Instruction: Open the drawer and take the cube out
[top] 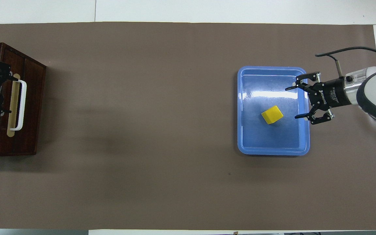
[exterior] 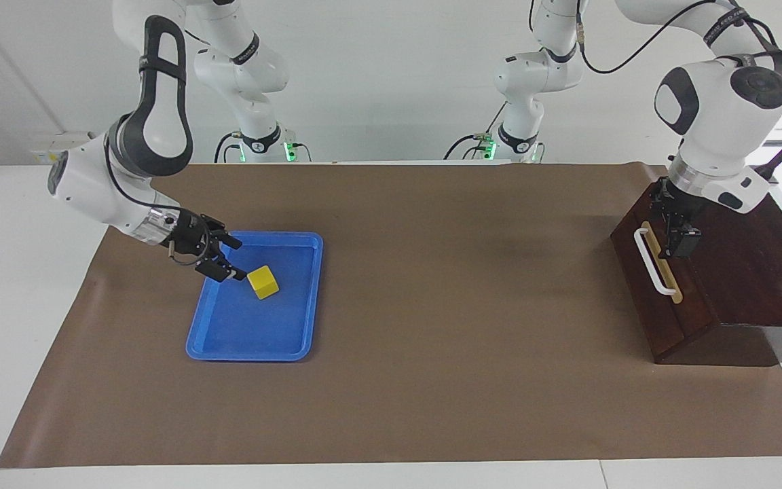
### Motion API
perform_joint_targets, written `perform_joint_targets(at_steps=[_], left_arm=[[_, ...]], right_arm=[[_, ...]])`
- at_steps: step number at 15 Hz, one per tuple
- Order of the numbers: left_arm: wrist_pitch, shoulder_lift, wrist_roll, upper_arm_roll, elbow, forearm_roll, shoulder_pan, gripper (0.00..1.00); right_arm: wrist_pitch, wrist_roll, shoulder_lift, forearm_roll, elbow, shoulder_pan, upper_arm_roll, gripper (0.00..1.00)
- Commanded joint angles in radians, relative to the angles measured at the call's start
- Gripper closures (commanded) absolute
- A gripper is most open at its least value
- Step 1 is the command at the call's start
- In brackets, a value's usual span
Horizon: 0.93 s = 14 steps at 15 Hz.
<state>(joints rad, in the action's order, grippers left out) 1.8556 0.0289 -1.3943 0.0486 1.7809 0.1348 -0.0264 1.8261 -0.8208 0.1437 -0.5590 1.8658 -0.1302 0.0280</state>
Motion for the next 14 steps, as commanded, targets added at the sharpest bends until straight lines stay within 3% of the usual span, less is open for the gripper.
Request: perform_joint_targets(at_steps=[1,3,7,11,14], left_arm=[[-0.039,-0.062,0.04,-0.01,0.012,-0.004,0.068,0.0],[-0.055,-0.076,0.09,-0.009,0.009,-0.004,0.086,0.0],[-0.081,-0.09,0.306,-0.001,0.005,-0.009,0.083,0.0],[-0.116,-0.124,0.662,-0.016,0.0,-0.014,0.069,0.0],[-0.139,-0.139,0.848,-0.021,0.002,-0.069,0.045,0.0]], right_arm=[[-0.149,0.101,0.002,0.153,-0.149,0.0,0.007,0.0],[-0.227,0.313,-0.027,0.238,-0.201,0.0,0.007,0.0],[-0.278,0.722,-0.13,0.411,-0.205,0.0,0.007,0.0],[-0.289,0.975,-0.191,0.507,-0.226,0.001,0.018,0.0],[-0.338,1.133,-0.19,0.545,-0.269,-0.006,0.018,0.0]])
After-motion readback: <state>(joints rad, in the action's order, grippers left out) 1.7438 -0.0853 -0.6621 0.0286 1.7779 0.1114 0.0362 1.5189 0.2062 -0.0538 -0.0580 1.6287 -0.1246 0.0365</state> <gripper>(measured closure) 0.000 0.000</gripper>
